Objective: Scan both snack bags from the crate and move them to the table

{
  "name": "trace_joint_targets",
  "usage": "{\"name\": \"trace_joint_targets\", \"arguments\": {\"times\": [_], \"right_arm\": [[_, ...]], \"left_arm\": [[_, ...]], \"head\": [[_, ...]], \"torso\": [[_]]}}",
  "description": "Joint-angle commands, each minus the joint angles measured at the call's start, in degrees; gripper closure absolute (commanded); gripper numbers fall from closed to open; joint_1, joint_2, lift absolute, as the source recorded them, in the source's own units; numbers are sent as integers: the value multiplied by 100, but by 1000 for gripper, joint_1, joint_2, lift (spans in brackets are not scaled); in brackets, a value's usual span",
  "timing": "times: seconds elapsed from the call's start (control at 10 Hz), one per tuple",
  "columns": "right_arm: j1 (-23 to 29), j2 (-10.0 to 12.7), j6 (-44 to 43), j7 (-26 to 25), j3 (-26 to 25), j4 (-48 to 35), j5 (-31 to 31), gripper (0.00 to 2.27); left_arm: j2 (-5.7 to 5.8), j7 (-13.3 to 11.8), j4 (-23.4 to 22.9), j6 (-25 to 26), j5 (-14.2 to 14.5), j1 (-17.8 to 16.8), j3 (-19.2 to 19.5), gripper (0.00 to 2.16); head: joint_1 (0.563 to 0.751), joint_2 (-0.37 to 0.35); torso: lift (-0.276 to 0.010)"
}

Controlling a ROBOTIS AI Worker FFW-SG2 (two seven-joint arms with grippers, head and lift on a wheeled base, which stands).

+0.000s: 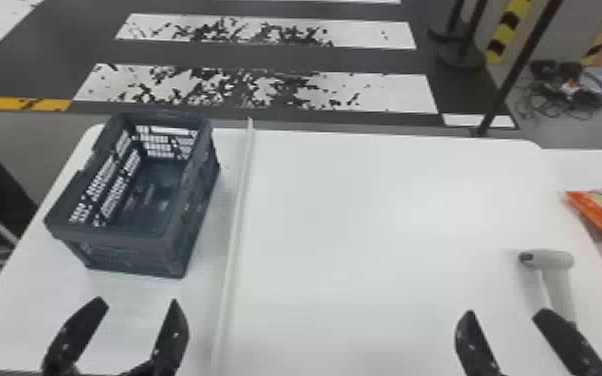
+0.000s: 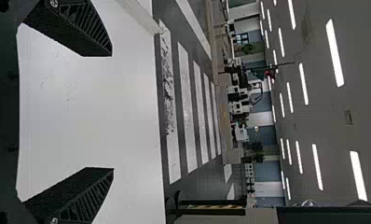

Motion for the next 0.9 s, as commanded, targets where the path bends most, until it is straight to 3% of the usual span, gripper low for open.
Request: {"name": "trace_joint_targets", "arguments": {"times": [0.0, 0.8], "right_arm": [[12, -10, -18, 0, -13, 3, 0, 43], [-5, -45, -70, 9, -144, 73, -106, 73]], "left_arm": [[0, 0, 11, 0, -5, 7, -2, 83], [0, 0, 11, -18, -5, -2, -2, 83]], "head": [[695, -27], [695, -55]], "torso": [[-87], [-87]]}}
